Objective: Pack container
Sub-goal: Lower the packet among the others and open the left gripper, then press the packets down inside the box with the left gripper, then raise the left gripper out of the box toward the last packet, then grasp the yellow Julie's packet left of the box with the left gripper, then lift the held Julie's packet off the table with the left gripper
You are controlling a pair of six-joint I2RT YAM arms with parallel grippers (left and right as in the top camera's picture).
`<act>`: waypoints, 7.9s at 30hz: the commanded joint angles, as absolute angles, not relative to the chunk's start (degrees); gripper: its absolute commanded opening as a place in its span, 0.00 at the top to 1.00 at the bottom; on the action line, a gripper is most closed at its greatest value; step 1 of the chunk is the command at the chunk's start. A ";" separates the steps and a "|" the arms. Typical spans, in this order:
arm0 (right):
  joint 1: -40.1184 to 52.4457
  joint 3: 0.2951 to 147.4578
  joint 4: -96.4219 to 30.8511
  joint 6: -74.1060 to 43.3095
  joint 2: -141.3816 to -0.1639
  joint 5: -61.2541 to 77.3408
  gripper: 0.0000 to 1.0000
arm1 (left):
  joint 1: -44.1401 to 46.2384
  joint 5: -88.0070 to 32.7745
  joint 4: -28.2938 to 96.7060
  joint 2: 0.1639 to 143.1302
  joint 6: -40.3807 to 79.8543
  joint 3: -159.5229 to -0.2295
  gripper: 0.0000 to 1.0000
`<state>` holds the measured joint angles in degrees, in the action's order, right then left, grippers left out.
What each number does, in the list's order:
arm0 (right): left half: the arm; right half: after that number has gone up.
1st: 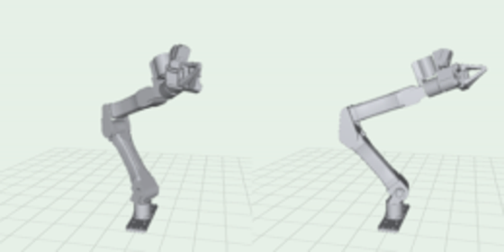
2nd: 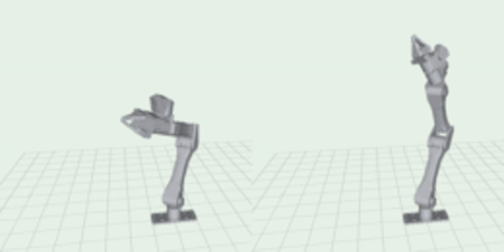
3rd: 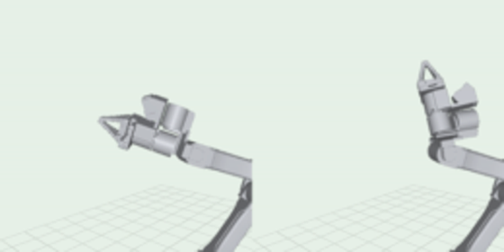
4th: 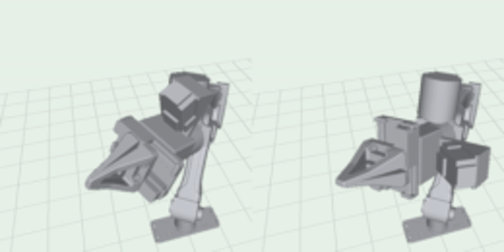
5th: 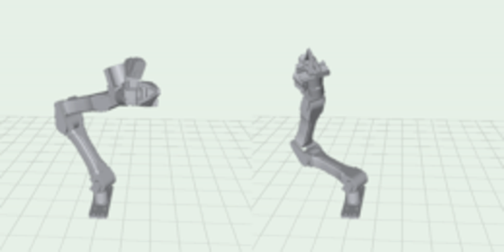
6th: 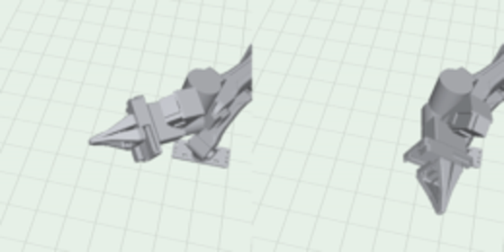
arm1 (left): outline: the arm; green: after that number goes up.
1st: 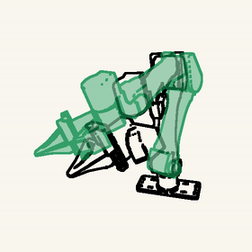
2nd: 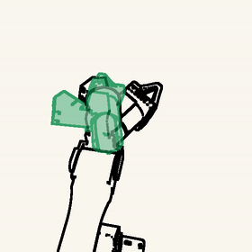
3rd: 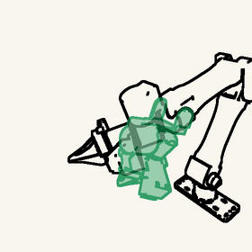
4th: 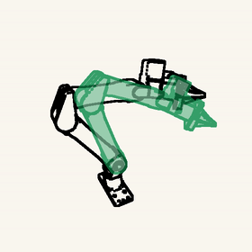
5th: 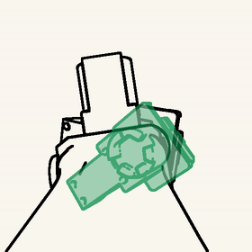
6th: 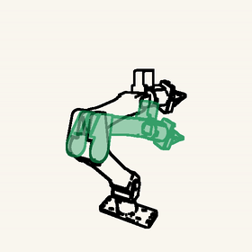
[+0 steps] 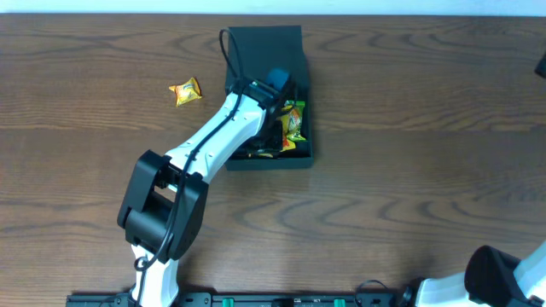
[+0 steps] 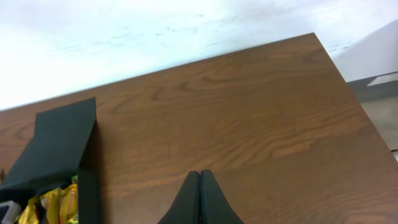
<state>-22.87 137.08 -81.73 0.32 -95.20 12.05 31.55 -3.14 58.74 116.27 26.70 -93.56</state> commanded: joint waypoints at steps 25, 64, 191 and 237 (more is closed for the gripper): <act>-23.22 137.03 -81.69 0.91 -95.18 12.71 0.98 | 31.42 -3.05 61.08 116.55 26.39 -95.72 0.17; -23.22 137.03 -80.99 0.91 -95.29 12.69 0.98 | 31.51 -3.90 58.41 123.46 22.70 -95.07 0.94; -23.22 137.01 -80.71 0.91 -96.03 12.71 0.98 | 11.33 11.03 52.34 111.96 28.45 -101.78 0.80; -23.18 137.01 -82.74 0.95 -96.55 16.14 0.08 | 6.31 6.13 35.55 132.62 22.70 -101.73 0.10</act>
<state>-22.87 137.08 -82.52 0.69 -96.44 15.53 6.74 5.98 35.53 130.43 23.27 -101.27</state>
